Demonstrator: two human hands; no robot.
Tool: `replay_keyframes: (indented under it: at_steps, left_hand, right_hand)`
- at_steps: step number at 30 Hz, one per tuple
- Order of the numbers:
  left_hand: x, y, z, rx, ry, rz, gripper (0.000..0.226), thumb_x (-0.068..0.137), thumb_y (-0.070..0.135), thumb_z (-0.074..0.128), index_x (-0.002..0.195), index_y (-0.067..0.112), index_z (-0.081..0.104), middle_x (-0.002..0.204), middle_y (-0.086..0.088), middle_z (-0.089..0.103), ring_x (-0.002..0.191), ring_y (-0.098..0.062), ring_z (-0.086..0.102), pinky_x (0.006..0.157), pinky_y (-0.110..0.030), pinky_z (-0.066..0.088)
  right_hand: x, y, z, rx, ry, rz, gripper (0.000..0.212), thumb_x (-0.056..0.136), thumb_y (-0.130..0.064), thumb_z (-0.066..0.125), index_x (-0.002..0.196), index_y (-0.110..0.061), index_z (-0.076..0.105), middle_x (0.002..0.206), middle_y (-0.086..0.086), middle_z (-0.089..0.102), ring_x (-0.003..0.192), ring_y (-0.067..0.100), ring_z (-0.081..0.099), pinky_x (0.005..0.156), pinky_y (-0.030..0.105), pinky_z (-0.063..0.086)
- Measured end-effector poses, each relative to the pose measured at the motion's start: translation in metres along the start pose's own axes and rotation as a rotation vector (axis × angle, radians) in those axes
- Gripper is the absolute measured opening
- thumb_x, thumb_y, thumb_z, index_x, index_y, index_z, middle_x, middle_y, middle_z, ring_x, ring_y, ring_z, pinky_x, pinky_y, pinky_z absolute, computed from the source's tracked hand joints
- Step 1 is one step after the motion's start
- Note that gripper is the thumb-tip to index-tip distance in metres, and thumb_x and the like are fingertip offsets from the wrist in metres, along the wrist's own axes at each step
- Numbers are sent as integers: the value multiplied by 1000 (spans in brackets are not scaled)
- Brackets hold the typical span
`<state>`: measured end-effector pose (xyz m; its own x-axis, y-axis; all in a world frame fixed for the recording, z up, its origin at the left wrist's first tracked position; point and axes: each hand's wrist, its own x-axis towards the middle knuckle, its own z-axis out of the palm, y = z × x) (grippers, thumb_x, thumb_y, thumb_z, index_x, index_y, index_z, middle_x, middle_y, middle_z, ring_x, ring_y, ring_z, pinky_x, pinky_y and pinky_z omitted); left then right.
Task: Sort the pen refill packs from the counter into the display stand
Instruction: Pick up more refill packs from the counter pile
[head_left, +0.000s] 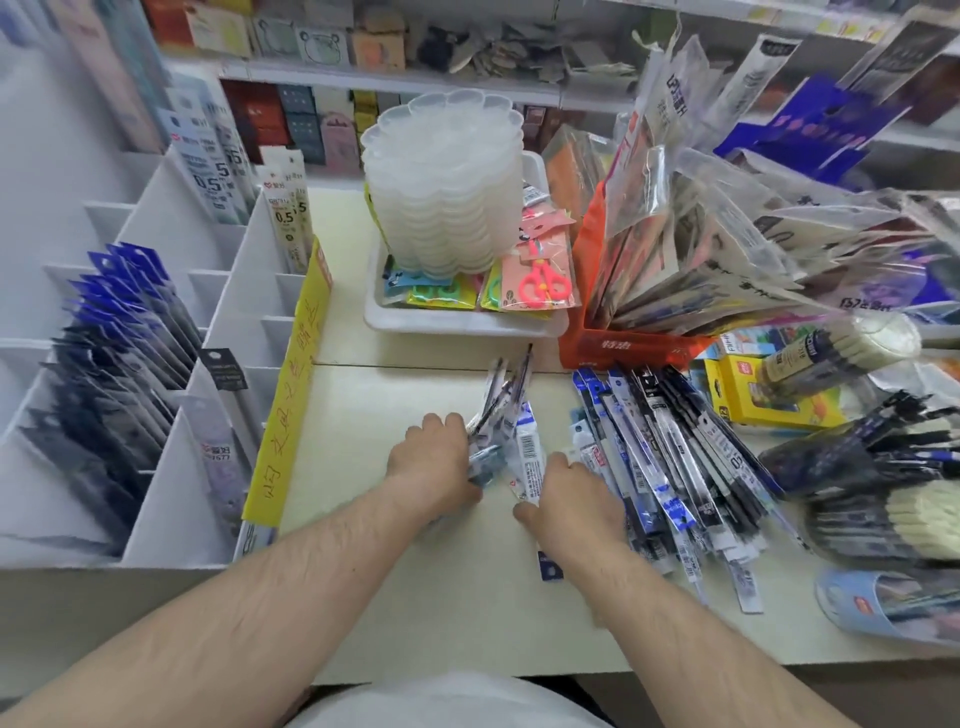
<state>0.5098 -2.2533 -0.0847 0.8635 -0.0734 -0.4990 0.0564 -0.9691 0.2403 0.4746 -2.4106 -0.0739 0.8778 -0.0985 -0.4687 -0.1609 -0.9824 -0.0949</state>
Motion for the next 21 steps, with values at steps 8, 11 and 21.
replay_keyframes:
  at_steps: [8,11,21]
  left_hand:
    - [-4,-9,-2,-97,6,-9,14,87,17,56,96,15,45,110,-12,60,98,-33,58,70,-29,39]
    - [-9,-14,-7,-166,-25,-66,11,83,14,56,91,17,50,100,-7,61,86,-27,56,67,-28,41]
    - [-20,-29,-30,-381,-183,-87,27,81,12,62,107,20,60,81,4,69,70,-10,64,56,-23,46]
  right_hand:
    - [8,5,-10,176,-100,21,34,86,-27,66,111,-13,48,89,0,55,83,24,55,68,31,46]
    - [13,9,-13,313,-107,46,20,79,-22,64,96,-15,56,84,0,61,79,23,61,61,29,46]
    - [16,15,-34,1074,-356,257,15,86,-2,53,97,-5,62,94,23,72,86,38,71,79,53,60]
